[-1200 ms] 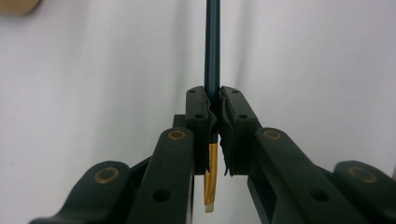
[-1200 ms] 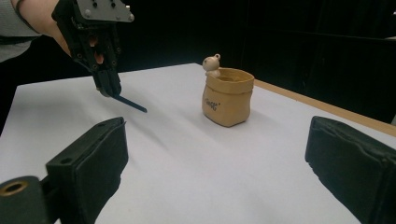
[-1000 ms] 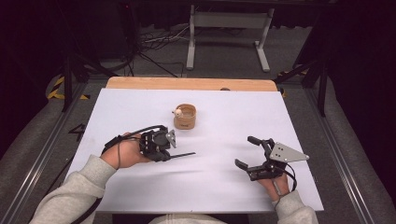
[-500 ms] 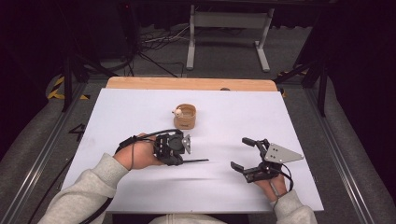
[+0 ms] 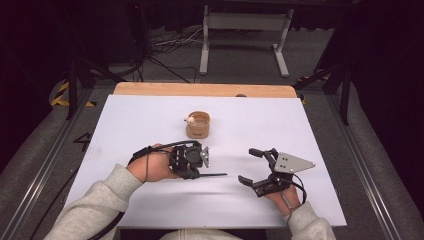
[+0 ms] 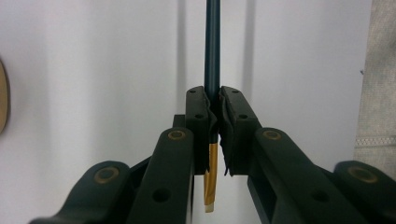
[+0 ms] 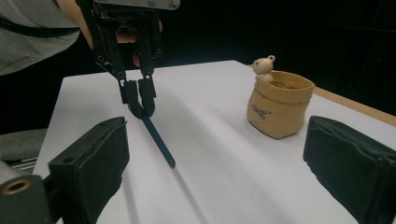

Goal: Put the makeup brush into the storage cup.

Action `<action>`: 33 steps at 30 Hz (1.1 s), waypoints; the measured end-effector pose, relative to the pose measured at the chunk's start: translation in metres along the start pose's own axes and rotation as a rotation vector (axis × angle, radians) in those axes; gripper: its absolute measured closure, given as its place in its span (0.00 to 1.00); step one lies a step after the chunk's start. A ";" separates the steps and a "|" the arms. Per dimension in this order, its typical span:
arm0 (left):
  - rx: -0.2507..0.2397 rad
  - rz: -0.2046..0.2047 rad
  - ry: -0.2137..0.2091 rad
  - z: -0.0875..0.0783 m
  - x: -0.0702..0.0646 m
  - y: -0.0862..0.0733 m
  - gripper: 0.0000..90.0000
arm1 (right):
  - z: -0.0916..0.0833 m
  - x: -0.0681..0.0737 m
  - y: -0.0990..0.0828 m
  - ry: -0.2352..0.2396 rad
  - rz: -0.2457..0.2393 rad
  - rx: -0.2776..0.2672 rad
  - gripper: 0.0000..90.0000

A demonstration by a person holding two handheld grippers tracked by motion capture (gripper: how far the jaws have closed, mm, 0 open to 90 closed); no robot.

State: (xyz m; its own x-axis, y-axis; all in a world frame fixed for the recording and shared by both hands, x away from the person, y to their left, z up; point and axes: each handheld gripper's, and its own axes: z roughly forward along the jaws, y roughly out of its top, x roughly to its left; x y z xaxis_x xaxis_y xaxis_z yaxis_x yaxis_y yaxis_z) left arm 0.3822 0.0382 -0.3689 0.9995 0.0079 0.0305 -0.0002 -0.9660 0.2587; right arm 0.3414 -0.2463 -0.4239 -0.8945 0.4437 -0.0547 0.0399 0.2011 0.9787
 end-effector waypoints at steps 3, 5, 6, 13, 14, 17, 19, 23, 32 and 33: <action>0.003 0.014 0.003 0.000 0.001 0.001 0.92 | 0.008 0.003 0.001 0.030 0.002 0.009 0.08; 0.004 0.012 -0.001 0.000 0.000 0.001 0.92 | 0.014 0.005 0.000 0.052 0.003 0.020 0.08; 0.004 0.012 -0.002 0.000 0.000 0.001 0.92 | 0.016 0.005 0.000 0.063 0.001 0.026 0.08; 0.007 0.020 -0.011 0.001 -0.002 0.002 0.92 | 0.031 0.009 -0.001 0.128 -0.009 0.058 0.14; 0.007 0.025 -0.013 0.001 -0.002 0.002 0.92 | 0.033 0.010 -0.001 0.138 -0.009 0.063 0.16; 0.007 0.032 -0.014 0.001 -0.003 0.003 0.92 | 0.039 0.012 -0.001 0.163 -0.018 0.085 0.20; 0.009 0.038 -0.014 0.001 -0.004 0.003 0.92 | 0.042 0.013 -0.001 0.183 -0.028 0.101 0.24; 0.011 0.051 -0.011 0.001 -0.005 0.004 0.92 | 0.046 0.014 0.000 0.204 -0.038 0.122 0.30; 0.014 0.056 -0.023 0.001 -0.007 0.005 0.92 | 0.052 0.015 -0.003 0.249 -0.034 0.182 0.40; 0.014 0.056 -0.024 0.001 -0.007 0.005 0.92 | 0.053 0.014 -0.003 0.255 -0.031 0.189 0.42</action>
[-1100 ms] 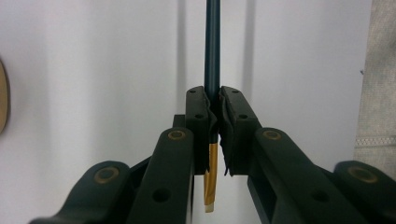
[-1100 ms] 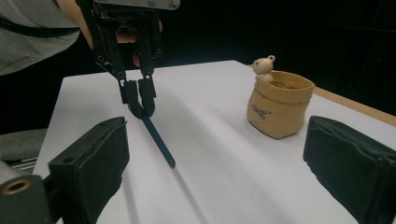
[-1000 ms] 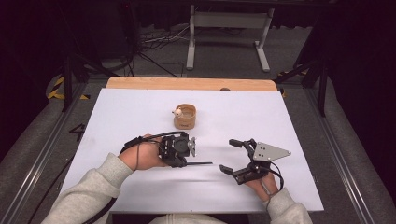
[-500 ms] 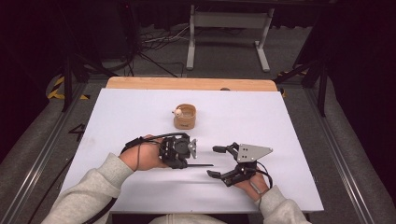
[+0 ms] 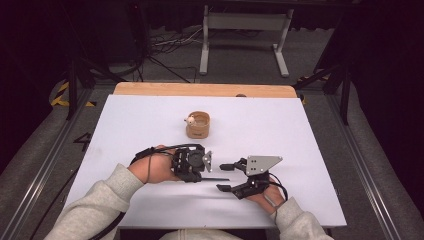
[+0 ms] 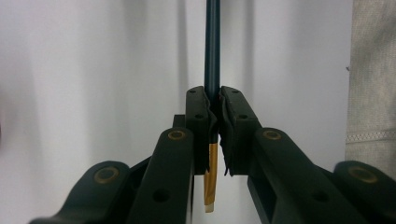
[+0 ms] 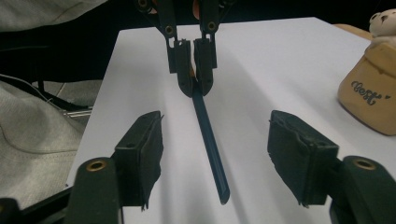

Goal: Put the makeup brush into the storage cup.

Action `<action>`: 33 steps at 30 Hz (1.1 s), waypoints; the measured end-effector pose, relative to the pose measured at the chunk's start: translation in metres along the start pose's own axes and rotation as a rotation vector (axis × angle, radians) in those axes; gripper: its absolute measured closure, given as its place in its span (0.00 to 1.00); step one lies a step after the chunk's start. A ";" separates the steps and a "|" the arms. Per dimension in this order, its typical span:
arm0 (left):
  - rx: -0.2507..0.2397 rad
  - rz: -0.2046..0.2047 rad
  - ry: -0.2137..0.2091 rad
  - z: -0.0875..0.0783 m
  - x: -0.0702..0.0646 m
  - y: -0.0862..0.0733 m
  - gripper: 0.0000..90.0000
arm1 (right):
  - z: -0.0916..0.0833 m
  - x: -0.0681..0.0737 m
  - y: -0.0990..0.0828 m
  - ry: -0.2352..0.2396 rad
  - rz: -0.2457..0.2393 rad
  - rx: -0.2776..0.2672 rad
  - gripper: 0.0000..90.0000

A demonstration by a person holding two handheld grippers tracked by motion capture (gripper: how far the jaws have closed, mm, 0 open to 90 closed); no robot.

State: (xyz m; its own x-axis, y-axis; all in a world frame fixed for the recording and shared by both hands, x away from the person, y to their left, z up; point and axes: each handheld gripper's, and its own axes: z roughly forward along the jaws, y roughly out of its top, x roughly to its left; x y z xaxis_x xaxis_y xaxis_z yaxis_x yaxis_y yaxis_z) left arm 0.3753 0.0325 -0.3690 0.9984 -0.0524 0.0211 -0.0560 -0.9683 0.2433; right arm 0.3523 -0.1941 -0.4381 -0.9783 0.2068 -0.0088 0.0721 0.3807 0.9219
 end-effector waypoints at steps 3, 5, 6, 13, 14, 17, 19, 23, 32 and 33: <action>-0.001 0.003 -0.003 0.001 0.000 0.000 0.92 | 0.001 -0.001 0.001 0.019 0.007 0.018 0.47; -0.002 0.003 -0.005 0.001 0.000 0.000 0.92 | 0.002 -0.002 0.001 0.031 0.010 0.031 0.50; 0.000 0.004 -0.005 0.001 0.000 -0.001 0.92 | 0.002 -0.003 0.001 0.037 0.011 0.042 0.50; 0.003 0.010 -0.002 -0.001 -0.001 0.000 0.92 | 0.007 -0.007 0.002 0.091 0.027 0.122 0.57; 0.004 0.011 -0.002 -0.001 -0.001 0.000 0.92 | 0.007 -0.007 0.002 0.099 0.022 0.130 0.59; 0.007 0.012 -0.002 0.001 -0.001 0.000 0.92 | 0.008 -0.006 0.003 0.102 0.012 0.149 0.64; 0.009 0.012 -0.008 0.002 -0.001 0.000 0.92 | 0.009 -0.006 0.003 0.097 0.015 0.155 0.67; 0.019 0.014 -0.010 0.003 -0.001 0.001 0.92 | 0.008 -0.007 0.003 0.089 0.012 0.166 0.73; 0.023 0.023 -0.011 0.005 -0.002 0.001 0.92 | 0.008 -0.006 0.004 0.094 -0.009 0.196 0.88; 0.020 0.023 -0.013 0.005 -0.002 0.001 0.92 | 0.008 -0.005 0.004 0.099 -0.010 0.197 0.90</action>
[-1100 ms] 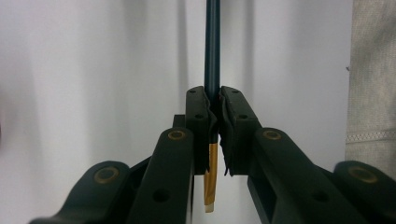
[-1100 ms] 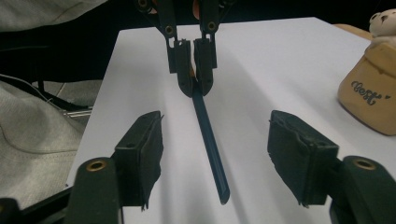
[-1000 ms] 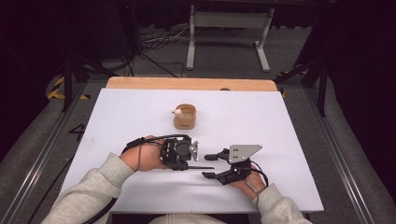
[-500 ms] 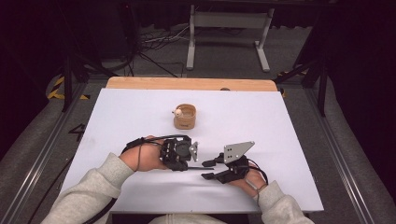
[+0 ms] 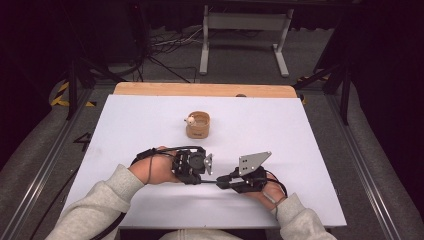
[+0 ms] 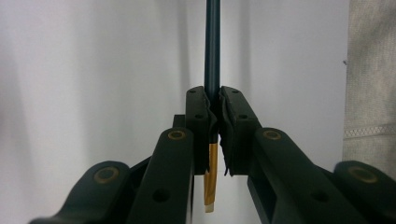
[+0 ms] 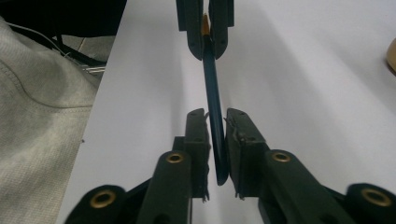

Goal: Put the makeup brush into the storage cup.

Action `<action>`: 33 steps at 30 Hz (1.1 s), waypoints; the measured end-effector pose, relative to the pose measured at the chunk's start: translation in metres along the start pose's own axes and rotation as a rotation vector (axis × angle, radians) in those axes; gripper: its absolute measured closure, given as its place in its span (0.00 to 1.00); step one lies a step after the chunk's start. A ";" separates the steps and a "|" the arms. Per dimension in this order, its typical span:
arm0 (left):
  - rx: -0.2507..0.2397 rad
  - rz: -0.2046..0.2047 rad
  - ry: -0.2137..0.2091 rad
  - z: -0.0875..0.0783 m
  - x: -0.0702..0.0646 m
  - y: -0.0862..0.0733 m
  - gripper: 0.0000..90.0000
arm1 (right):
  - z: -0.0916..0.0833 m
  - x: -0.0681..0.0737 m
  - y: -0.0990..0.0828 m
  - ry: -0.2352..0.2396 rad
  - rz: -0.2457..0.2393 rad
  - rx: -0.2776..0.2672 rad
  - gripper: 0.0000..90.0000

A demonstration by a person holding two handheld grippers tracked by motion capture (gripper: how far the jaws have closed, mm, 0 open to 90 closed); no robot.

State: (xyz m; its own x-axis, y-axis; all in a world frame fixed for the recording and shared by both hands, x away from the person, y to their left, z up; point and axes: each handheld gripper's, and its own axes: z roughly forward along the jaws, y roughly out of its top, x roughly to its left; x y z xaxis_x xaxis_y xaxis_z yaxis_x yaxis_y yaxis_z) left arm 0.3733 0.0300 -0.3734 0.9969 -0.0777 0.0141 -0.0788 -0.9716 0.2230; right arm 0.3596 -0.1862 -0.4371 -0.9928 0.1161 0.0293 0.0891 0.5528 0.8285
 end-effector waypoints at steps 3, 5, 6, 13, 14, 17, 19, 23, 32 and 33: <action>0.002 0.001 -0.002 0.000 0.000 0.000 0.92 | 0.000 0.000 0.000 0.005 -0.003 0.006 0.93; 0.004 0.001 -0.003 0.000 0.000 0.000 0.92 | 0.000 0.000 0.000 0.007 0.001 0.006 0.93; 0.004 0.003 -0.003 0.000 0.000 0.000 0.92 | 0.001 0.000 -0.001 0.010 0.005 0.005 0.94; -0.007 0.004 -0.010 0.002 0.000 -0.001 0.92 | 0.001 0.000 -0.001 0.014 -0.003 0.006 0.94; -0.007 0.004 -0.010 0.002 0.000 -0.001 0.92 | 0.001 0.000 -0.001 0.014 -0.003 0.006 0.94; -0.006 0.002 -0.004 0.000 0.000 -0.001 0.92 | 0.000 0.000 -0.001 0.012 0.002 0.001 0.95; -0.012 0.000 -0.006 0.000 0.000 -0.002 0.91 | 0.000 -0.001 -0.001 0.013 0.004 -0.002 0.95; -0.030 -0.013 0.006 -0.002 0.001 -0.003 0.86 | -0.002 -0.001 -0.001 0.011 0.011 -0.012 0.95; -0.048 -0.040 -0.002 -0.005 0.003 -0.020 0.75 | -0.005 0.000 -0.001 -0.002 0.007 -0.025 0.95; -0.043 -0.031 -0.003 -0.005 0.004 -0.022 0.75 | -0.005 0.000 -0.001 -0.002 0.007 -0.029 0.95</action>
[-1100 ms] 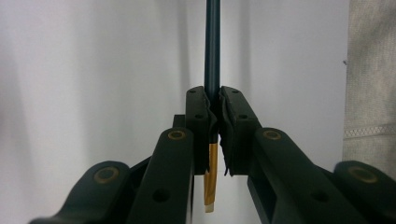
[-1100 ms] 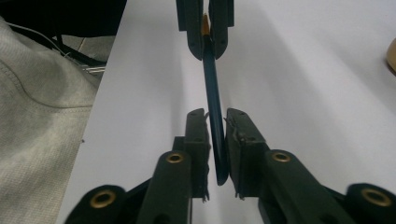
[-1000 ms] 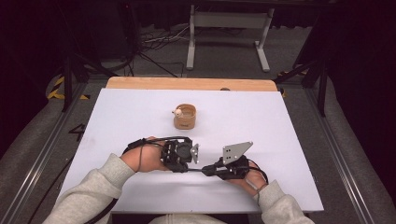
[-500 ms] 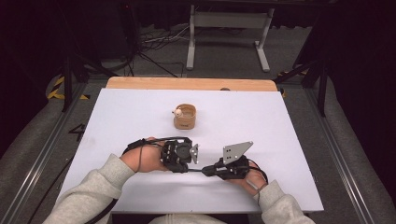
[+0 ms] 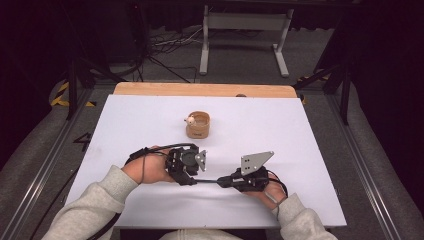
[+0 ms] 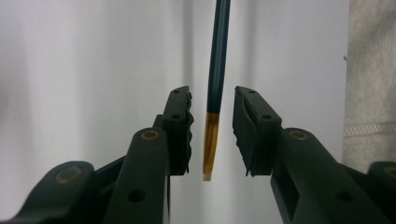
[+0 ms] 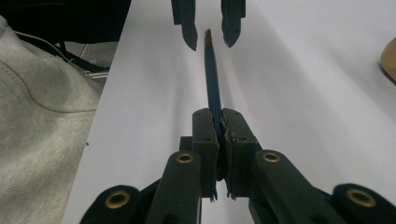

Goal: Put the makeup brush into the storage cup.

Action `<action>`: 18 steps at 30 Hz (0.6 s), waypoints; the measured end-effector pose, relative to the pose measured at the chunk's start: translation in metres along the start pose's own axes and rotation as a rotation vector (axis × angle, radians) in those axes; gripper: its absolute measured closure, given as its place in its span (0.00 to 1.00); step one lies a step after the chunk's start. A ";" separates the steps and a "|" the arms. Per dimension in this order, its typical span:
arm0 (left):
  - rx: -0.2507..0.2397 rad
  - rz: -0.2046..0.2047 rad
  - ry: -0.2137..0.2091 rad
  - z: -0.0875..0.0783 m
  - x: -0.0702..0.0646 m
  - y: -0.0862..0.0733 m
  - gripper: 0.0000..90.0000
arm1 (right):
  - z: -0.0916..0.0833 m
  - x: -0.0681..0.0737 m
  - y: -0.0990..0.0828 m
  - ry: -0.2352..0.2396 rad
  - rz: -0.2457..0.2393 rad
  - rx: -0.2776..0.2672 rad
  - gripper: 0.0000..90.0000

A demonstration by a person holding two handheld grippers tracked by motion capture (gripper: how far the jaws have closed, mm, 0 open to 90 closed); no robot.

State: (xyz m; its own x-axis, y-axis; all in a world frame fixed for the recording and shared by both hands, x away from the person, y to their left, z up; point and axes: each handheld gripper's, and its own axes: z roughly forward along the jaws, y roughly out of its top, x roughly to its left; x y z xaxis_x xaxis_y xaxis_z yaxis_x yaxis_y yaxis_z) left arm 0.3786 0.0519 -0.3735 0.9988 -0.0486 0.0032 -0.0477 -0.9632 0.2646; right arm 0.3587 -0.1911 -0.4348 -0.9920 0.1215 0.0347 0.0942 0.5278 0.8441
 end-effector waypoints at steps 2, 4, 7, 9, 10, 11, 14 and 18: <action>-0.003 -0.024 -0.006 0.002 -0.001 -0.006 0.74 | -0.002 0.000 0.000 -0.003 -0.001 -0.006 0.95; 0.003 -0.020 -0.008 0.003 0.000 -0.009 0.74 | -0.002 0.000 0.000 -0.005 -0.001 -0.008 0.95; 0.005 -0.033 -0.015 0.004 0.001 -0.015 0.74 | -0.004 0.001 0.000 -0.002 -0.001 -0.015 0.95; 0.003 -0.036 -0.016 0.004 0.001 -0.017 0.75 | -0.004 0.001 0.000 -0.003 0.001 -0.019 0.95; 0.008 -0.031 -0.019 0.003 0.001 -0.018 0.75 | -0.005 0.001 0.000 -0.002 0.002 -0.022 0.95; 0.006 -0.032 -0.015 0.003 0.001 -0.019 0.76 | -0.005 0.001 0.000 -0.001 -0.002 -0.023 0.95; 0.005 -0.040 -0.019 0.003 0.001 -0.020 0.78 | -0.006 0.001 0.000 -0.003 -0.001 -0.028 0.95; 0.010 -0.034 -0.018 0.005 0.002 -0.021 0.80 | -0.008 0.001 0.000 -0.001 -0.002 -0.034 0.95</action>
State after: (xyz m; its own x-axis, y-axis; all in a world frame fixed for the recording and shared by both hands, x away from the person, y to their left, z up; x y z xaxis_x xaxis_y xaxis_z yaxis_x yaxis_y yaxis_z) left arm 0.3811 0.0702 -0.3839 0.9995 -0.0207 -0.0224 -0.0143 -0.9669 0.2548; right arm 0.3569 -0.1973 -0.4307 -0.9921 0.1214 0.0328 0.0896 0.4991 0.8619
